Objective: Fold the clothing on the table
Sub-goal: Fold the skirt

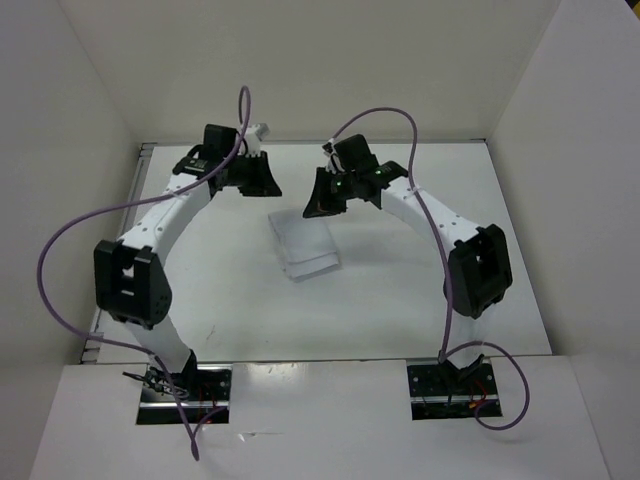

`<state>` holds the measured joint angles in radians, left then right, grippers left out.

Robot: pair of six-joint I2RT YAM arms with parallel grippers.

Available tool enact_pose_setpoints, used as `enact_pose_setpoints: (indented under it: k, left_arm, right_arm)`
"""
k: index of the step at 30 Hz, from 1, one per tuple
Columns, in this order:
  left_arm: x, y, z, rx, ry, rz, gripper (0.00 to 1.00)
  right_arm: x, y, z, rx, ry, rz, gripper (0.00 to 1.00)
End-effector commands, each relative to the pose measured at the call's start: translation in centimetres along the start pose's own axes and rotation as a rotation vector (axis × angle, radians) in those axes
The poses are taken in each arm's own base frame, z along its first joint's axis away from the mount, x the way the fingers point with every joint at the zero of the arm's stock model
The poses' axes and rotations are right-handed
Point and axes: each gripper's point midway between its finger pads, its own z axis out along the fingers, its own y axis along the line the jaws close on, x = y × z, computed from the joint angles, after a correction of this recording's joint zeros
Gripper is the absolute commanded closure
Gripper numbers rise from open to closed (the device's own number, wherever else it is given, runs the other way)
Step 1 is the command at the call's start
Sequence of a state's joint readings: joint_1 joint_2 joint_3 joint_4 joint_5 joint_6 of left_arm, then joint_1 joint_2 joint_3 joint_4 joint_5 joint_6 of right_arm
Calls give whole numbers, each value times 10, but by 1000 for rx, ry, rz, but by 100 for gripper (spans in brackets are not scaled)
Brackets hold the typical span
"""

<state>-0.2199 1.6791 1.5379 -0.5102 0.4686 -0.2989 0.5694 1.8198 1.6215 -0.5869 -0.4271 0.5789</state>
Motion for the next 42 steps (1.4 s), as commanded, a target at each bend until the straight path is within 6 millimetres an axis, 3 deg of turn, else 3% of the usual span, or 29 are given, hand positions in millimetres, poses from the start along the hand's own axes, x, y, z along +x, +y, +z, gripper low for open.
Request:
enact_pose_setpoints:
  k: [1,5,11,16,22,28,32,35,37,40,41,42]
  left_arm:
    - [11,8,40,87,67,-65,86]
    - [31,44,80,29,148,-136,87]
    - [45,75,100,-23,159,-184,87]
    - [64,104,103,-115,192,-213,87]
    - [96,121,108,-170,250,-233,87]
    - [120,129,110,-194,300,-259,87]
    - [126,135,110,-221,304,-258,87]
    - [126,135,110,-221,304,-258,87]
    - [115,131,106,-216,290,-242,86]
    - [78,109,90,-172,221,-208,75]
    - [65,98,83,-139,192,-194,69]
    - [39,84,65,-120,128,-167,63]
  right_arm:
    - [19,-21,40,-13,86,45,93]
    - [31,-37,74,1,145,99,96]
    - [46,-41,98,-14,198,121,97]
    - [66,-38,114,-55,273,136,97]
    - [89,-23,126,-88,335,124,97]
    - [101,-31,136,-71,364,133,98]
    - [111,-48,144,-22,383,154,98]
    - [114,-56,148,8,383,151,98]
    - [115,-58,143,28,390,149,98]
    - [91,-32,124,14,321,71,98]
    - [82,-24,112,22,299,52,98]
    - [65,-11,92,30,226,4,97]
